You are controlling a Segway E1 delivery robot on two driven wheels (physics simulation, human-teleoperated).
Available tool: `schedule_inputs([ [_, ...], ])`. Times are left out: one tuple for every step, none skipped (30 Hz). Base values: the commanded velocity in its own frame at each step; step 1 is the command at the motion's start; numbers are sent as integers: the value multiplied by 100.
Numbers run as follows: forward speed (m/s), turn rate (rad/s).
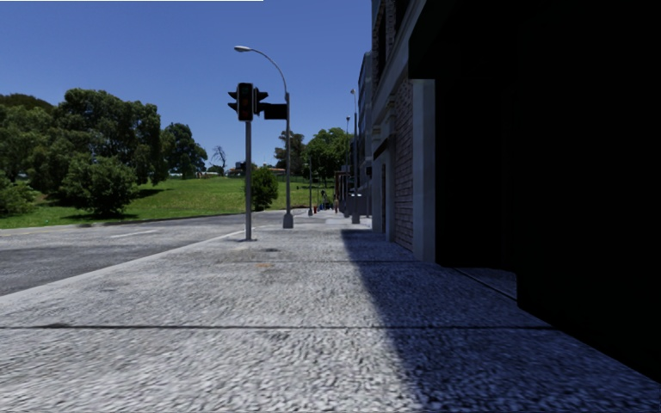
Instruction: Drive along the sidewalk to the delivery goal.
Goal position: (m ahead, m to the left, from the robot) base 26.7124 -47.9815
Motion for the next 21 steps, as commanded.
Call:
schedule_inputs([
  [200, 0],
  [200, 0],
  [200, 0],
  [200, 0],
  [200, 0],
  [200, 0],
  [200, 0],
  [200, 0],
  [200, 0],
  [200, 0],
  [200, 0],
  [200, 0],
  [200, 0],
  [200, 0],
  [200, 0],
  [200, 0],
  [200, 0],
  [200, 0],
  [200, 0],
  [200, 0],
  [200, 0],
])
